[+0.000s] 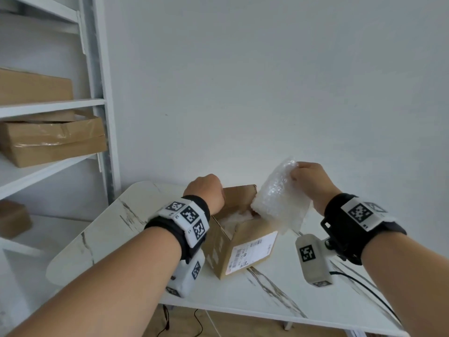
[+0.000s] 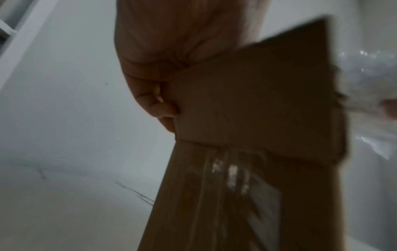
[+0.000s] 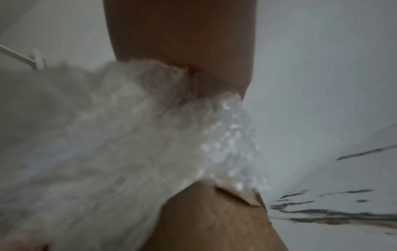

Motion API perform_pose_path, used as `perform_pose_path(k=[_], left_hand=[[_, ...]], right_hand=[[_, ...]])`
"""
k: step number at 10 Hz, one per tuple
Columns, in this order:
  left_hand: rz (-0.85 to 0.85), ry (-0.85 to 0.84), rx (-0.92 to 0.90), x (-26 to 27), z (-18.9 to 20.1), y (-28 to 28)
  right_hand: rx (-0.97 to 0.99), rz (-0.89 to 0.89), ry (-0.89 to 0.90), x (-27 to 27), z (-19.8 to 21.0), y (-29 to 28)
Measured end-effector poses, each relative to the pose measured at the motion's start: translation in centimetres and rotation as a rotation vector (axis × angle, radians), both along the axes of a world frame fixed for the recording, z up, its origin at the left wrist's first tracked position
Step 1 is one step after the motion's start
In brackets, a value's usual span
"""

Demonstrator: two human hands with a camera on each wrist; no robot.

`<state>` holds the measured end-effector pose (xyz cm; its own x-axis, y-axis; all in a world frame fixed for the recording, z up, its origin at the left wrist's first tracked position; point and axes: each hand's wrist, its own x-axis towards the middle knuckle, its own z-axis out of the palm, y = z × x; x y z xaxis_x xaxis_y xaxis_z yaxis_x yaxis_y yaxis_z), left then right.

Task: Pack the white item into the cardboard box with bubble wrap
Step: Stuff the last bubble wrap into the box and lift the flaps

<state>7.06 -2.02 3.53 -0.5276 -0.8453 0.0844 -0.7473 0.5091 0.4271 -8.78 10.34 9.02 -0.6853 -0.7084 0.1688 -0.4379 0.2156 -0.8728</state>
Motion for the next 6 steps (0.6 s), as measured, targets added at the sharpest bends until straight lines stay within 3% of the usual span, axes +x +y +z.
perform_pose_path(k=[1,2,3,4,5,6], left_hand=[[-0.038,-0.019,0.138,0.4,0.9,0.7],[-0.108,-0.068,0.529,0.5,1.9,2.1],[-0.170,-0.127,0.579,-0.4,2.5,2.0],[-0.117,-0.017,0.502,-1.9,2.1,1.7],[-0.096,0.025,0.495,-3.0,1.3,1.2],[-0.116,0.098,0.525,-3.4,0.6,0.9]], right_hand=[[-0.005,-0.041,0.007,-0.5,0.2,-0.1],[-0.010,-0.094,0.000,-1.0,0.8,-0.3],[0.040,-0.058,0.048,-1.2,1.4,-0.7],[0.133,-0.081,0.067,-0.8,1.6,-1.0],[0.128,-0.117,-0.060,-0.6,1.3,-1.2],[0.143,-0.039,-0.205,-1.0,0.9,-2.0]])
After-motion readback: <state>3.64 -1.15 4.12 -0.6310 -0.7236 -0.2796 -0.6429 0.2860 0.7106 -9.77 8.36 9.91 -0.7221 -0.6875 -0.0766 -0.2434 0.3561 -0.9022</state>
